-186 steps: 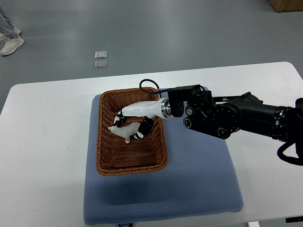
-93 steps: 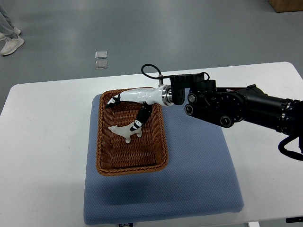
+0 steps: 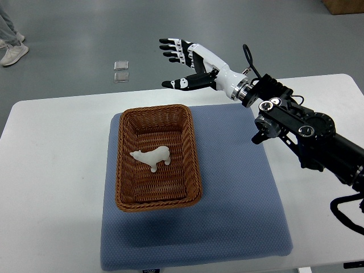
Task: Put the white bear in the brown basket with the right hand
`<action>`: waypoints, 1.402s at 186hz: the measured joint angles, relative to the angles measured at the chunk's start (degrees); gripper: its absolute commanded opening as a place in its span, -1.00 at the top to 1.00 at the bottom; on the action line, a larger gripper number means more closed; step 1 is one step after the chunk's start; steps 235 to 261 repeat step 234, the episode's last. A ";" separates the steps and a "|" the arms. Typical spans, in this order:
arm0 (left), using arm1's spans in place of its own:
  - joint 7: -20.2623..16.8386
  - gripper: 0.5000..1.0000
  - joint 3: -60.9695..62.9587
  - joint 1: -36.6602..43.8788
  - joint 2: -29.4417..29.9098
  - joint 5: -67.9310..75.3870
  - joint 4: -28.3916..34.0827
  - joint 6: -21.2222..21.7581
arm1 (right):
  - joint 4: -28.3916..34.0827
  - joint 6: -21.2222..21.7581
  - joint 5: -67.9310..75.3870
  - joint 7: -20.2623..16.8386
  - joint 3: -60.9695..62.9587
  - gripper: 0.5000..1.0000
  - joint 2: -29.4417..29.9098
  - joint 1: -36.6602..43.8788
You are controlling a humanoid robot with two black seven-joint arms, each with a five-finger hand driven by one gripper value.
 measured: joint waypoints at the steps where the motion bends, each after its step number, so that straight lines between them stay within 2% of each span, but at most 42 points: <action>1: 0.00 -1.00 0.00 0.00 0.00 0.00 0.00 0.00 | -0.02 -0.11 0.07 0.04 0.33 -0.61 0.09 -0.21; 44: 0.00 -1.00 -0.05 0.00 0.00 0.00 0.00 0.00 | -0.20 -4.09 7.02 0.46 11.41 -0.61 3.65 -7.21; 72: 0.01 -1.00 -0.05 0.00 0.00 0.00 0.00 0.00 | -0.64 -8.02 13.09 0.80 15.76 -0.62 3.92 -10.07; 122: 0.01 -1.00 -0.05 0.01 0.00 0.01 0.00 0.00 | -1.42 -11.03 23.17 3.48 20.50 -0.63 3.65 -14.20; 164: 0.01 -1.00 -0.05 0.01 0.00 0.02 0.00 0.00 | -4.23 -11.56 28.50 4.27 21.83 -0.69 4.06 -15.30; 261: 0.01 -1.00 0.01 0.09 0.00 0.01 0.09 0.00 | -7.46 -11.58 28.81 4.38 21.35 -0.69 4.11 -15.41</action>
